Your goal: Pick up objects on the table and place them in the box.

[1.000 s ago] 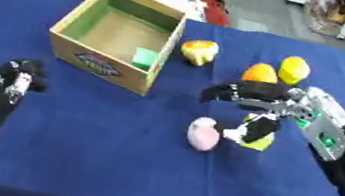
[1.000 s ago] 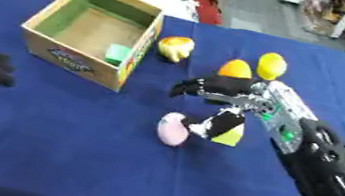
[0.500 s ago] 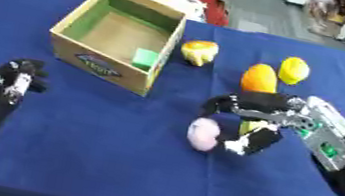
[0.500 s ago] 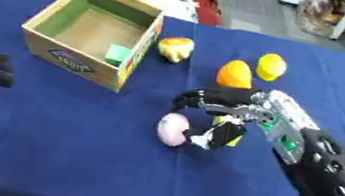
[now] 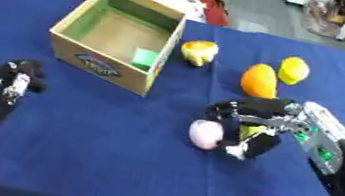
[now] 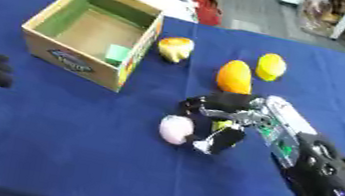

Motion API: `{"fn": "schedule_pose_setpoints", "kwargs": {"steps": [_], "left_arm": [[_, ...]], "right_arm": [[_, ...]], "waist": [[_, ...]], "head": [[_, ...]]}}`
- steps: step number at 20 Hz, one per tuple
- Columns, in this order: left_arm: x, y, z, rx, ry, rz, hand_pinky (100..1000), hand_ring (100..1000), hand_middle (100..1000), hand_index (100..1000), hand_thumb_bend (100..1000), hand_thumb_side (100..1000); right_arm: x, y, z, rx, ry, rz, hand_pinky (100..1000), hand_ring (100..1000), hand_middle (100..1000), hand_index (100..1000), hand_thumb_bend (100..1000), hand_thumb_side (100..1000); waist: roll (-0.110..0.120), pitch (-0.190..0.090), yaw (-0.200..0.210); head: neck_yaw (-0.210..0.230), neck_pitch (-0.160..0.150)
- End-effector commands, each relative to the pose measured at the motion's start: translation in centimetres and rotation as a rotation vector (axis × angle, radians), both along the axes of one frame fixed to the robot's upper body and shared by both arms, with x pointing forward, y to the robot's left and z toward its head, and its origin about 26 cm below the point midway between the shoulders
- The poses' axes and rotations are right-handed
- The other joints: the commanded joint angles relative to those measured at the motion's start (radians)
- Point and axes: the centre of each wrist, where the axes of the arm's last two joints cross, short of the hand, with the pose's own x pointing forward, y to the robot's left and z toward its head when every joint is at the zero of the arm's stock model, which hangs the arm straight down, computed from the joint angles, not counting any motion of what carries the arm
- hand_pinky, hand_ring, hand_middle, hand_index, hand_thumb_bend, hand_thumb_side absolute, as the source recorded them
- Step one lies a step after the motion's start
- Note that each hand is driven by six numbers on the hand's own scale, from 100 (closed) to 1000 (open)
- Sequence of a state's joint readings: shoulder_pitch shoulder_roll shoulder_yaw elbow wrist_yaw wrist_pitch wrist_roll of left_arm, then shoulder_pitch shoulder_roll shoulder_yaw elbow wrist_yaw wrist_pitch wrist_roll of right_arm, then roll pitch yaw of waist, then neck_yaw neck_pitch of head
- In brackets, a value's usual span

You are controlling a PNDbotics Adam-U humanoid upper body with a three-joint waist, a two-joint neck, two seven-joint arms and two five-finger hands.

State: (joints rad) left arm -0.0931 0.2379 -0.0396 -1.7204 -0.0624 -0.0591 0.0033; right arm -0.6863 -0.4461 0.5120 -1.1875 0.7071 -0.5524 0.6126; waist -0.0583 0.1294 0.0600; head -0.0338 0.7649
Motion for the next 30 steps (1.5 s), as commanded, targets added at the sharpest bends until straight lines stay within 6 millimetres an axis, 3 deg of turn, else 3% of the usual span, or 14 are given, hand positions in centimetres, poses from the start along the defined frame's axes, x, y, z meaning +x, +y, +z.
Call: {"fn": "schedule_pose_setpoints", "kwargs": {"steps": [1, 5, 6, 7, 9, 10, 14, 20, 30], "left_arm": [[0.1, 0.2, 0.7, 0.022, -0.020, -0.007, 663, 588, 595, 757, 100, 754], [0.1, 0.2, 0.6, 0.022, -0.018, -0.006, 663, 588, 595, 757, 100, 755], [0.1, 0.2, 0.6, 0.021, -0.018, -0.006, 663, 588, 595, 757, 100, 755], [0.1, 0.2, 0.6, 0.020, -0.017, -0.006, 663, 588, 595, 757, 100, 755], [0.1, 0.2, 0.6, 0.020, -0.018, -0.006, 663, 588, 595, 757, 100, 755], [0.1, 0.2, 0.6, 0.020, -0.018, -0.006, 663, 588, 594, 757, 100, 755], [0.1, 0.2, 0.6, 0.020, -0.020, -0.003, 663, 587, 594, 757, 100, 754], [0.1, 0.2, 0.6, 0.019, -0.020, -0.002, 663, 587, 594, 757, 100, 755], [0.1, 0.2, 0.6, 0.017, -0.020, -0.006, 663, 586, 594, 757, 100, 755]], "right_arm": [[0.4, -0.2, 0.8, -0.271, 0.021, 0.294, 891, 968, 962, 910, 100, 585], [0.1, 0.1, 0.7, -0.280, -0.022, 0.303, 882, 948, 951, 880, 100, 527], [0.1, 0.1, 0.8, -0.269, -0.039, 0.302, 867, 911, 929, 821, 100, 441], [0.0, 0.1, 0.9, -0.243, -0.063, 0.297, 835, 860, 890, 702, 100, 247], [-0.1, -0.1, 1.1, -0.141, -0.120, 0.272, 822, 847, 855, 610, 100, 230], [-0.2, -0.1, 1.1, -0.084, -0.146, 0.258, 802, 813, 807, 509, 100, 209], [-0.2, -0.1, 0.8, 0.173, -0.242, 0.206, 762, 745, 722, 358, 100, 169], [0.1, 0.2, 2.3, 0.407, -0.333, 0.172, 756, 712, 685, 349, 100, 143], [1.7, 3.0, 8.7, 0.538, -0.405, 0.193, 762, 717, 692, 352, 100, 104]], "waist": [[-0.008, -0.026, 0.000], [-0.010, -0.026, -0.001], [-0.010, -0.027, -0.002], [-0.010, -0.027, -0.003], [-0.010, -0.026, -0.004], [-0.009, -0.026, -0.004], [-0.006, -0.023, -0.004], [-0.003, -0.020, -0.008], [-0.001, -0.019, -0.005]], "head": [[-0.003, 0.002], [-0.006, 0.003], [-0.006, 0.004], [-0.005, 0.003], [-0.003, 0.002], [-0.003, 0.001], [-0.004, 0.001], [-0.004, 0.002], [-0.008, -0.001]]}}
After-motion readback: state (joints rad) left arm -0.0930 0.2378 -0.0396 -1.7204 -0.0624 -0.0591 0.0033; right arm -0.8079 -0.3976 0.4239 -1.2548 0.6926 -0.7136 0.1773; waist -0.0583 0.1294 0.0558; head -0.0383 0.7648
